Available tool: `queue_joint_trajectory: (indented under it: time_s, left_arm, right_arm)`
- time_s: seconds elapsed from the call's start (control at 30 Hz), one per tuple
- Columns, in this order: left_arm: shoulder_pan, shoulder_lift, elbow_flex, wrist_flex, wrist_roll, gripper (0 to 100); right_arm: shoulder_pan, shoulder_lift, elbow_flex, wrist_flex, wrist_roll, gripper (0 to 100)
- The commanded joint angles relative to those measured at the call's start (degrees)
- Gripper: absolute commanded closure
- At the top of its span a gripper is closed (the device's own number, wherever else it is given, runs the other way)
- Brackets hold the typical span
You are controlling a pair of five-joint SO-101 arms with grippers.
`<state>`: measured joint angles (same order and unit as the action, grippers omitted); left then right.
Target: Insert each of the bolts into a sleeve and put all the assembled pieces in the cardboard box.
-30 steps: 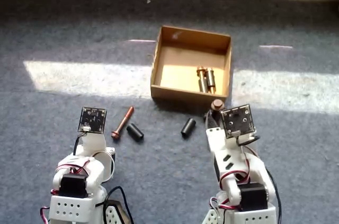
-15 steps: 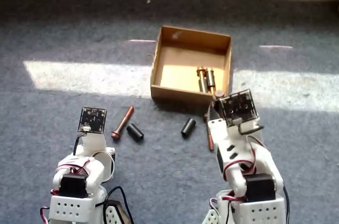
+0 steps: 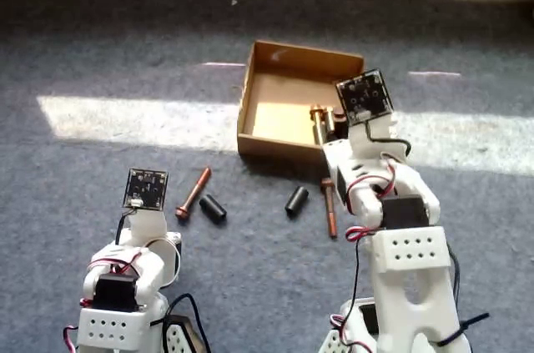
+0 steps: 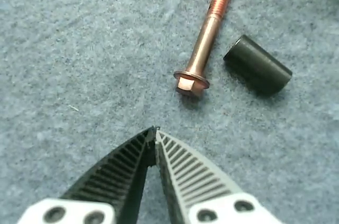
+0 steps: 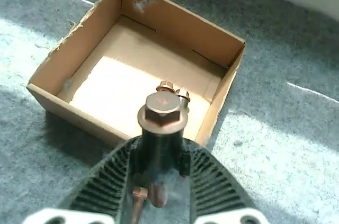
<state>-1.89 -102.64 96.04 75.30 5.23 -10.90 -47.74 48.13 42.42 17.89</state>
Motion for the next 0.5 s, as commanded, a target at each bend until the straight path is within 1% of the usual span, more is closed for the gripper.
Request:
queue_joint_trajectory:
  time_s: [0.0, 0.23, 0.47]
  left_arm:
    - [-0.57, -1.8, 1.19, 0.26, -0.35, 99]
    - [-0.57, -1.8, 1.19, 0.26, -0.35, 99]
    - [-0.57, -1.8, 1.19, 0.26, -0.35, 99]
  right_arm:
    - [0.66, 4.79, -6.46, -6.99, 0.7, 99.3]
    - [0.75, 20.35, -11.38, -19.47, 0.7, 99.3]
    - [0.75, 35.82, -15.6, -25.63, 0.7, 99.3]
